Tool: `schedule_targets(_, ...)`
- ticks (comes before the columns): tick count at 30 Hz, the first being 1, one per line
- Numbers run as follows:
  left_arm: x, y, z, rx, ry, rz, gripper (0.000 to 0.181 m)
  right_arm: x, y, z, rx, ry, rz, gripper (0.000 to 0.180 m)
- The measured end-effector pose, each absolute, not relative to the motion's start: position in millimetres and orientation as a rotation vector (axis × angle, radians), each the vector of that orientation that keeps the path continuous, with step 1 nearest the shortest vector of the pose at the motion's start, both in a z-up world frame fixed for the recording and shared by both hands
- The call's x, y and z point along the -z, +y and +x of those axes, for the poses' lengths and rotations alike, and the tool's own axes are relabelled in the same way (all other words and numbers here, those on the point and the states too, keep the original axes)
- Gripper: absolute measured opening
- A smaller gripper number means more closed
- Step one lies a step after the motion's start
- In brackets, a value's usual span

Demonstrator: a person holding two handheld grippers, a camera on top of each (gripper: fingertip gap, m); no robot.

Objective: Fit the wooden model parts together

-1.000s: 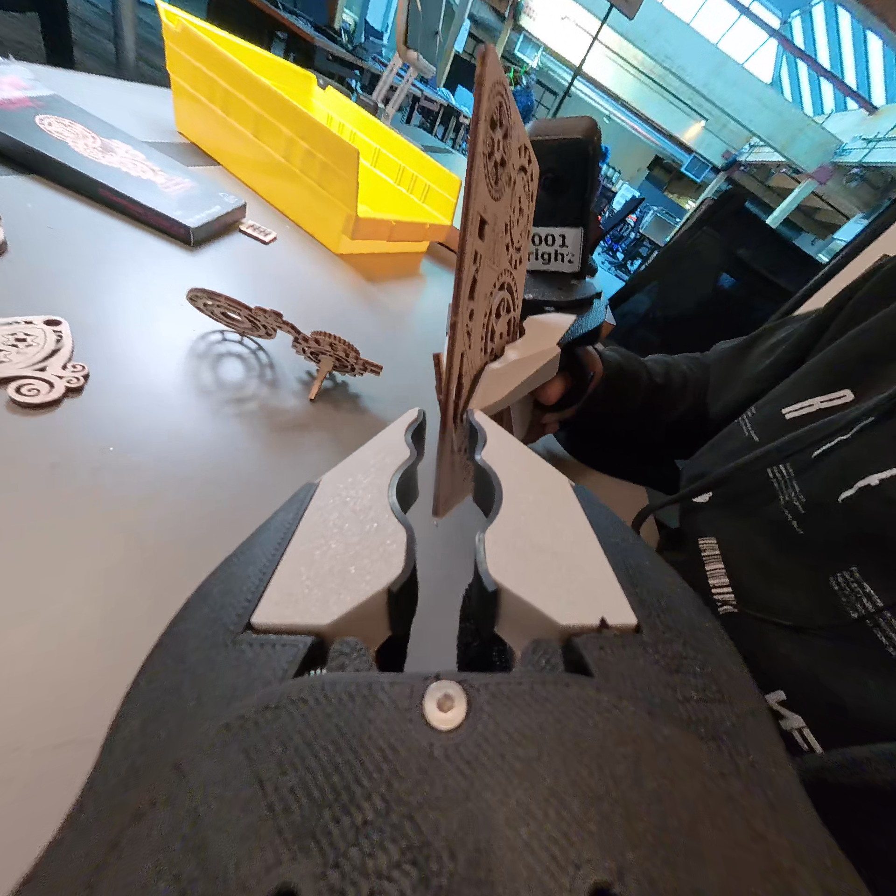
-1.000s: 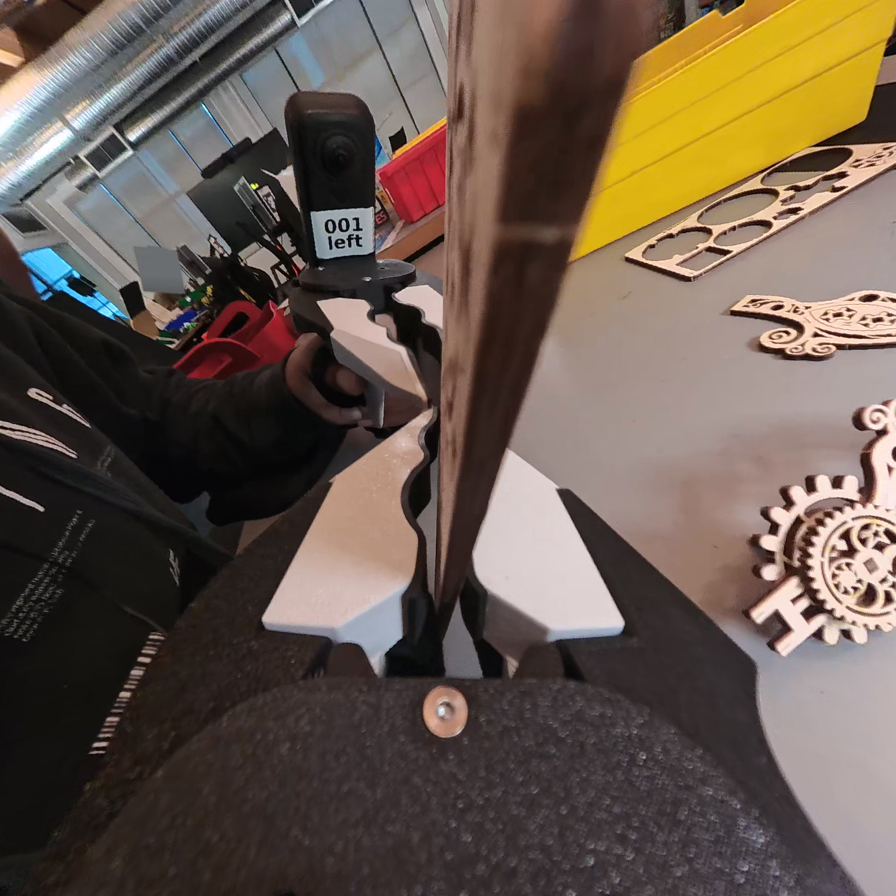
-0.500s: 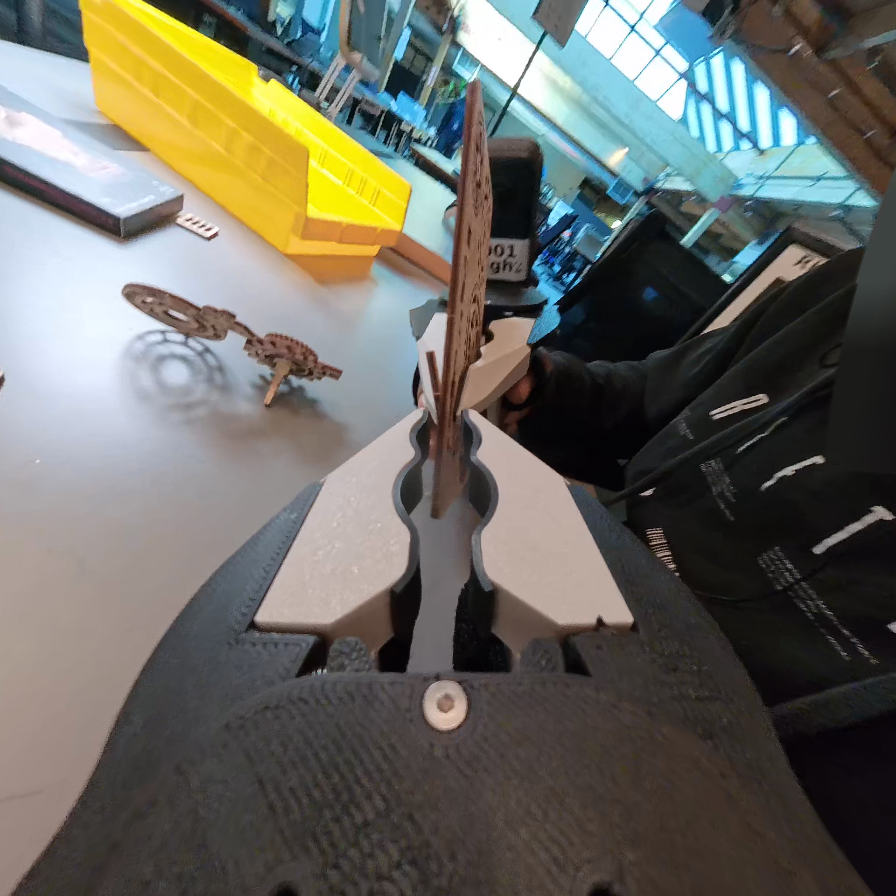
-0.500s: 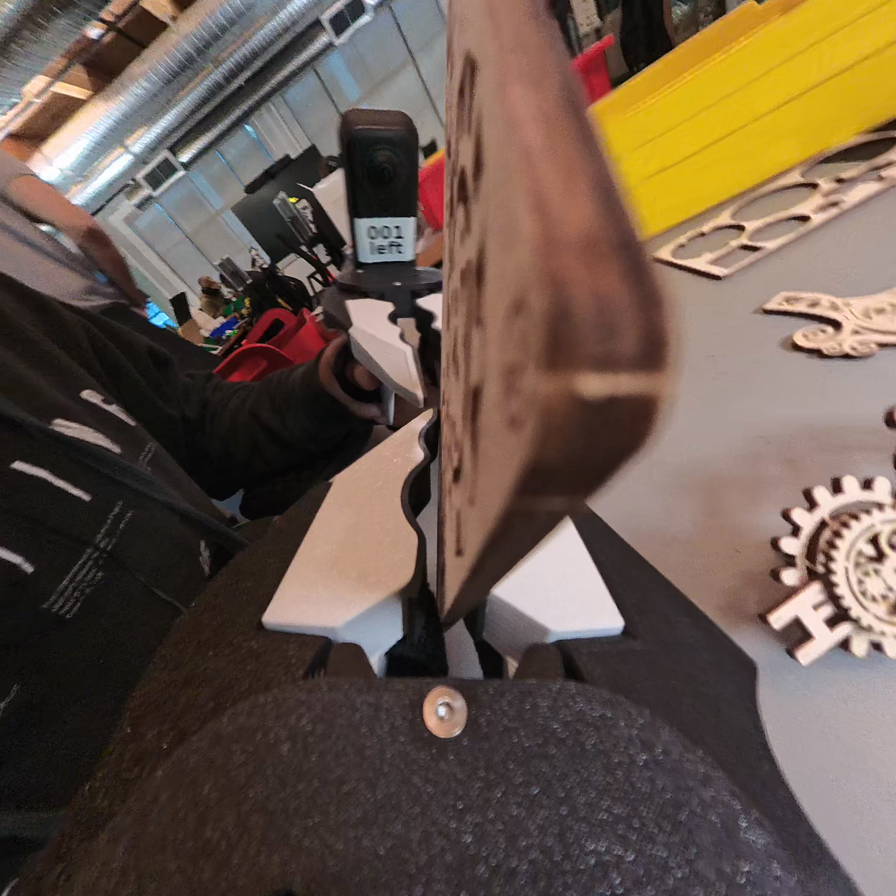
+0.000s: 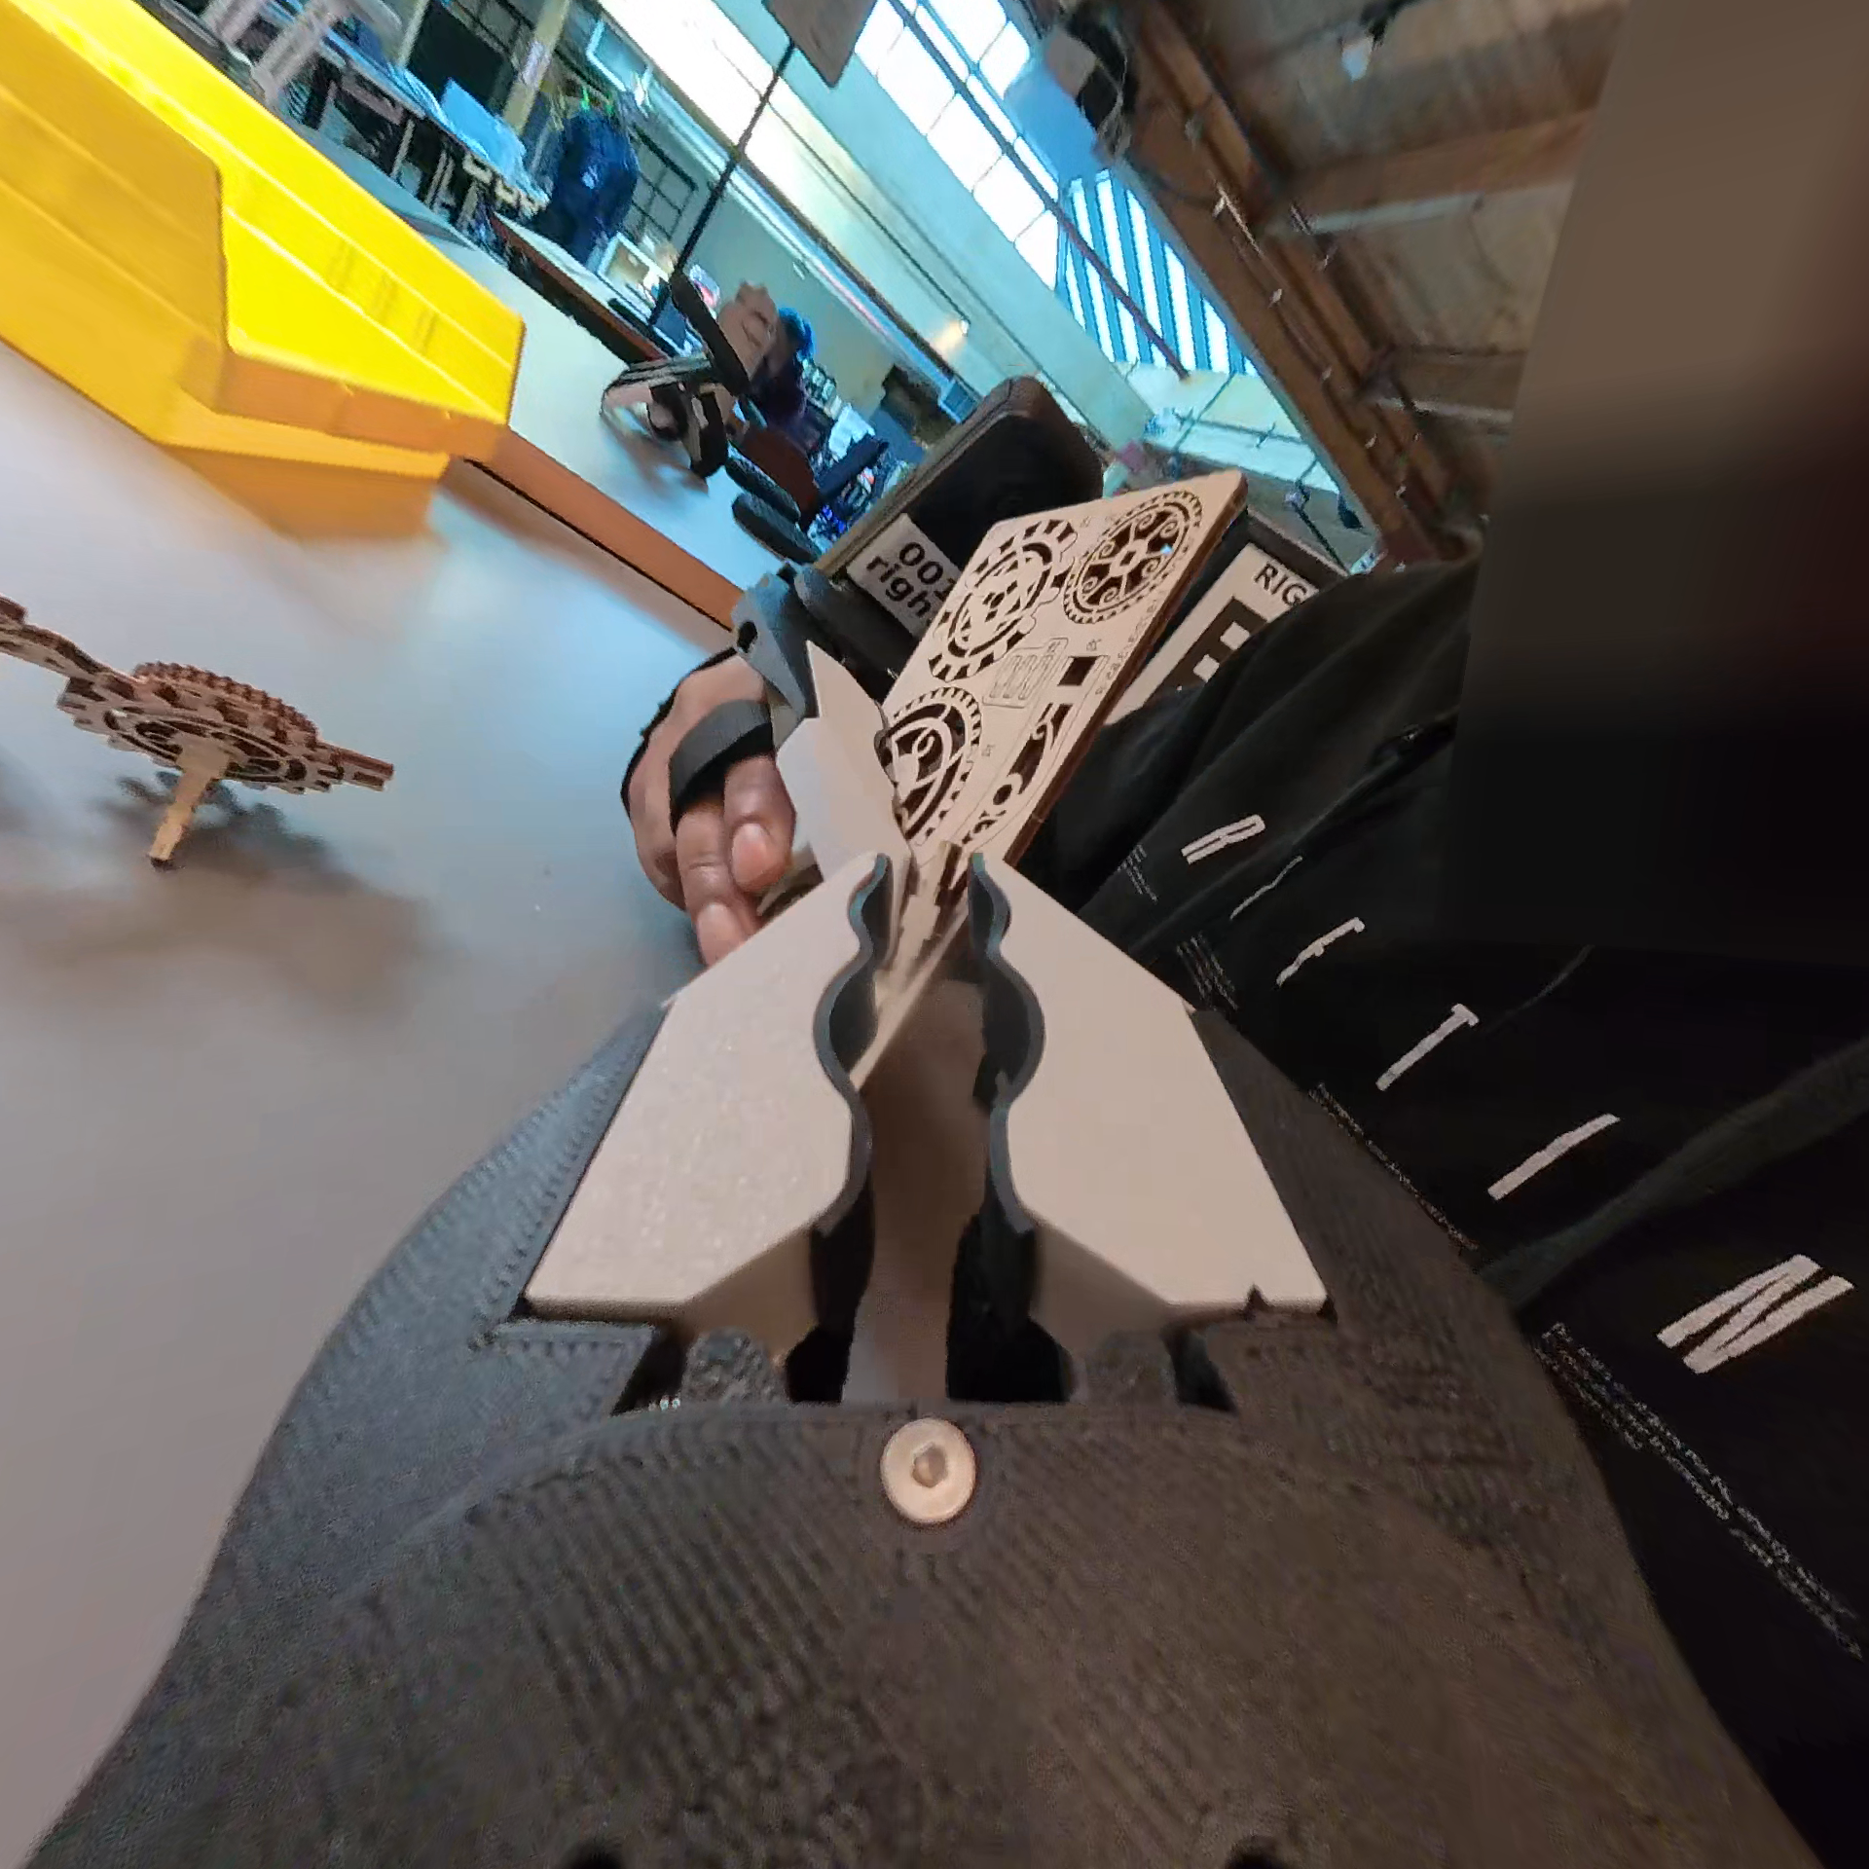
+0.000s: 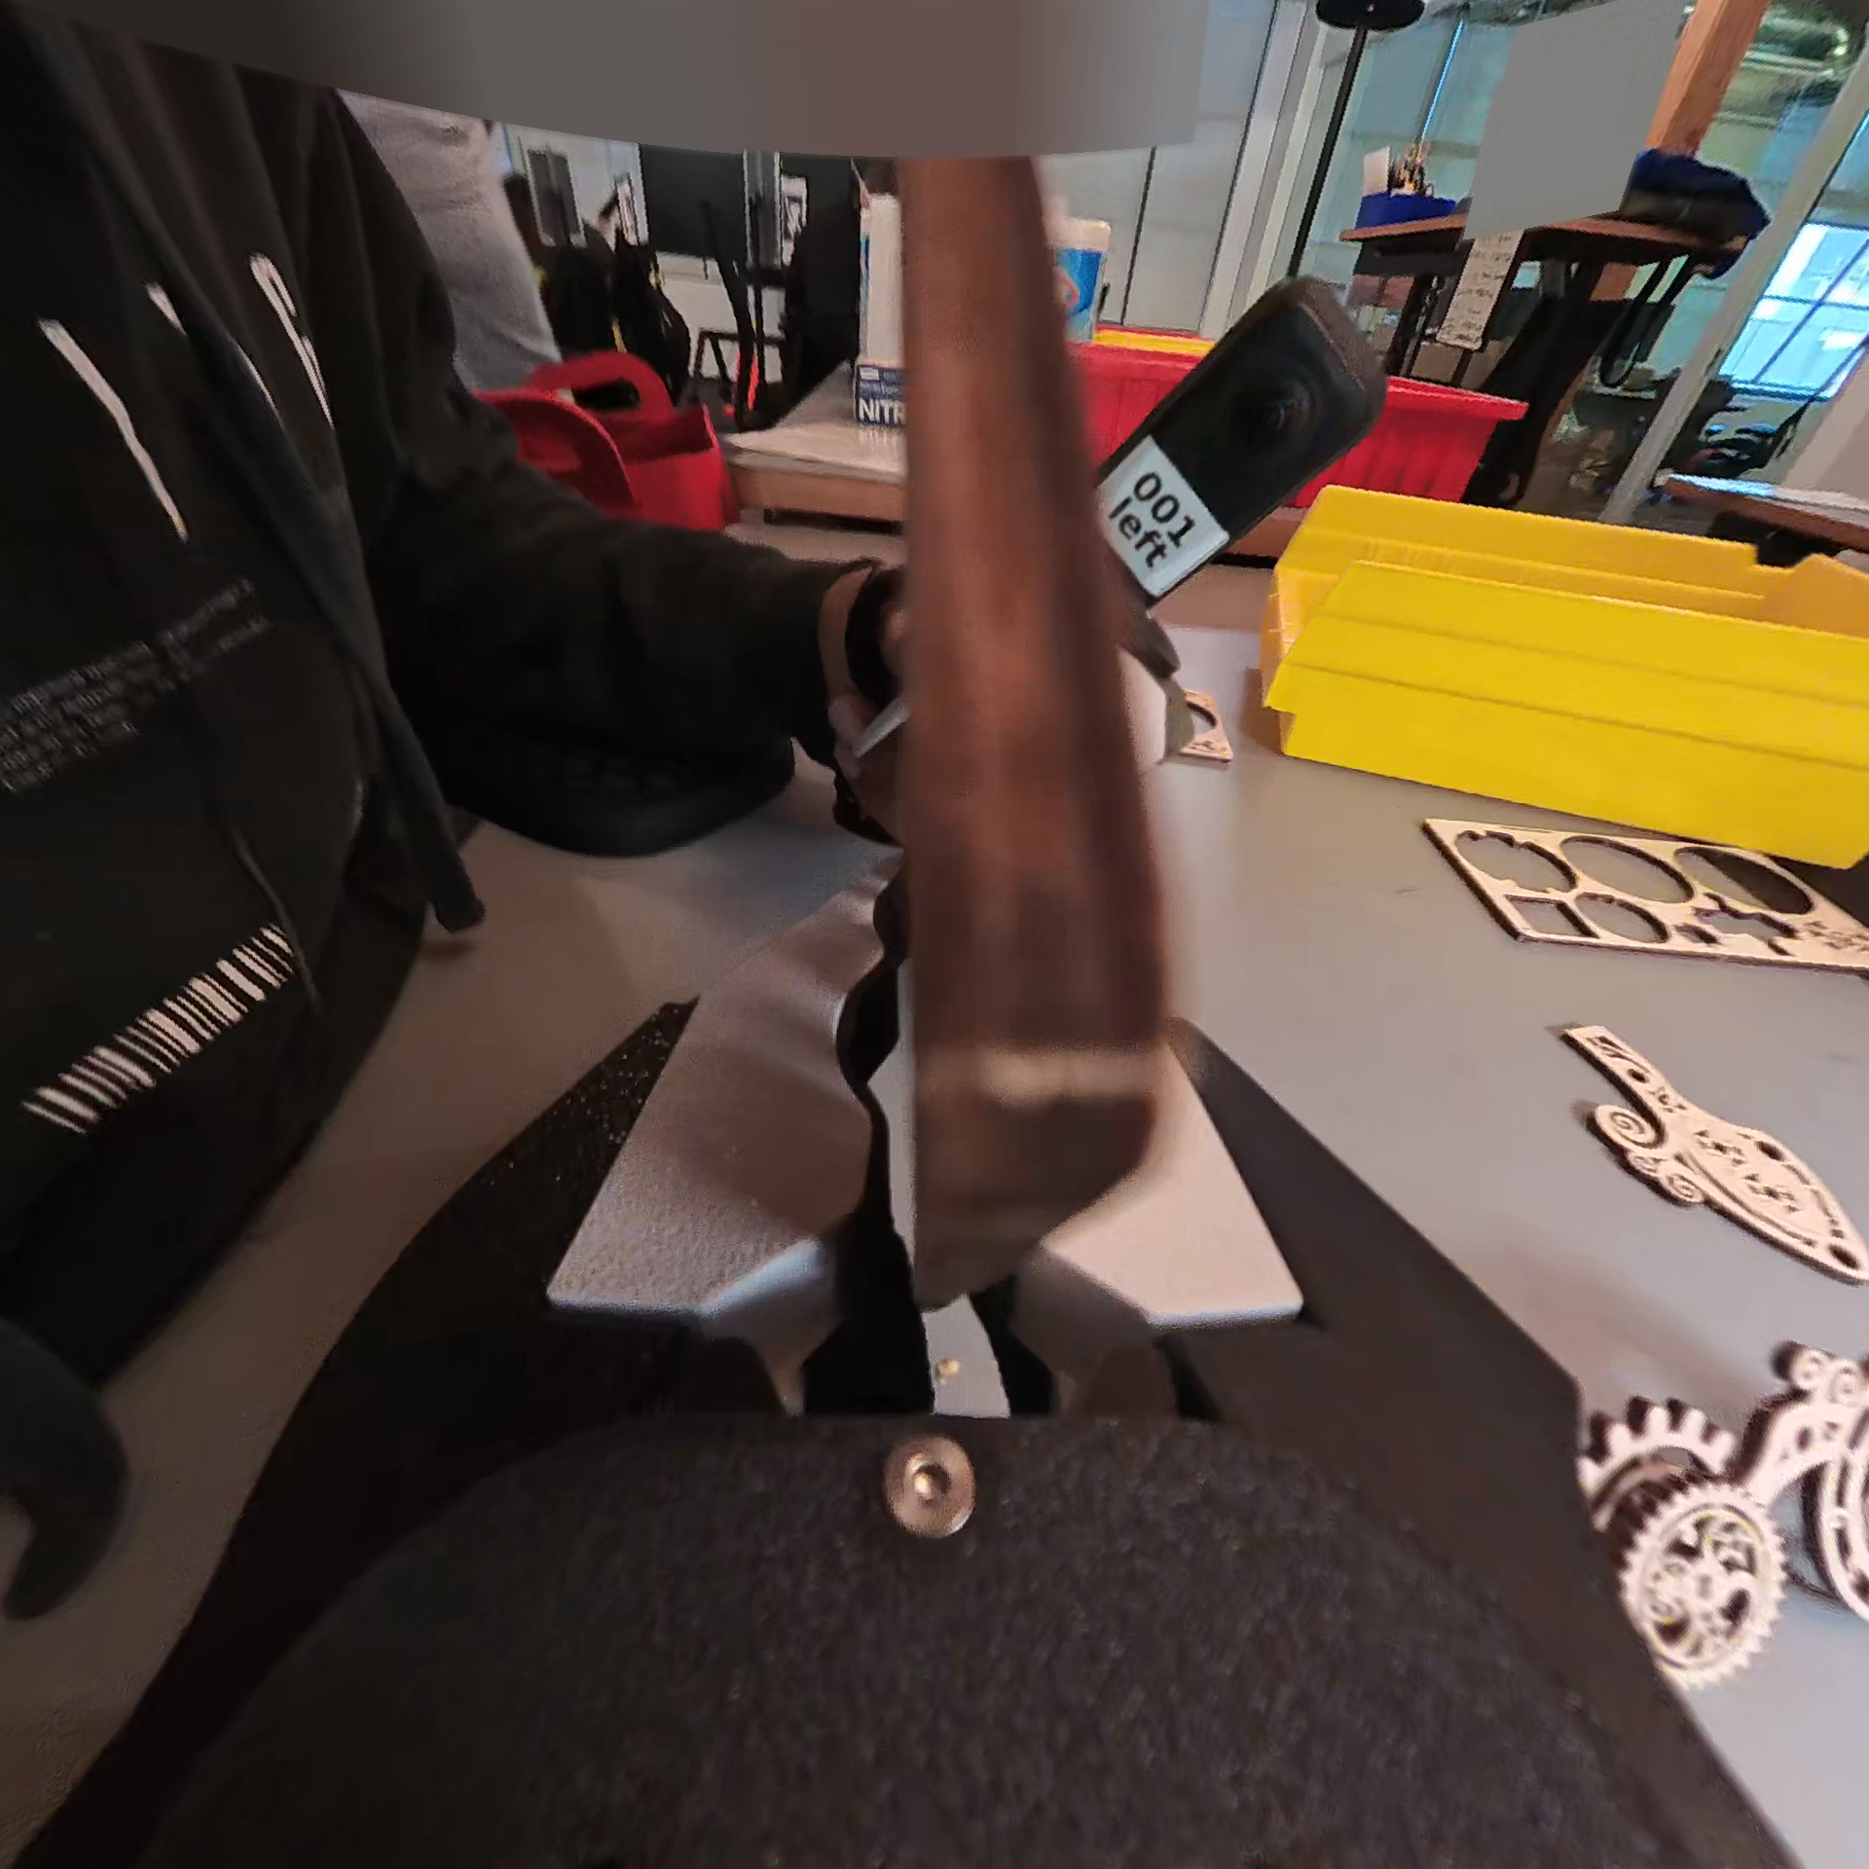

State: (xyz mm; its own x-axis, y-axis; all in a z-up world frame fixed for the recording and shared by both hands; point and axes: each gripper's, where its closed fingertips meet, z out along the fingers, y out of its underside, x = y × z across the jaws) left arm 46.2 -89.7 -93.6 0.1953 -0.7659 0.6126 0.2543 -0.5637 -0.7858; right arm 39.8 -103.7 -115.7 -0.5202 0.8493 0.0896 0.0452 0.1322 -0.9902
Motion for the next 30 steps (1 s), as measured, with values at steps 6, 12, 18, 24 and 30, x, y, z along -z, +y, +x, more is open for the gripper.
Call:
schedule_targets(6, 100.2, -95.5, 49.8, 1.477, 0.57, -1.67, 0.01, 124.1, -107.6, 39.0, -1.338, -1.777, -0.811, 0.0)
schedule_targets(12, 103.5, -103.0, 54.9, 1.444, 0.658, -1.691, 0.003, 128.2, -113.3, 41.8, -1.301, -1.816, -0.772, 0.0)
schedule_targets(18, 104.2, -95.4, 48.0, 1.388, 0.607, -1.715, 0.0, 127.9, -114.5, 42.3, -1.305, -1.818, -0.767, 0.001)
schedule_targets(24, 106.6, -86.9, 40.3, 1.417, 0.497, -1.726, 0.0, 127.2, -111.3, 41.2, -1.289, -1.804, -0.775, 0.002)
schedule_targets(30, 102.3, -75.8, 29.5, 1.457, 0.371, -1.671, 0.0, 129.3, -111.3, 41.7, -1.296, -1.816, -0.793, 0.0)
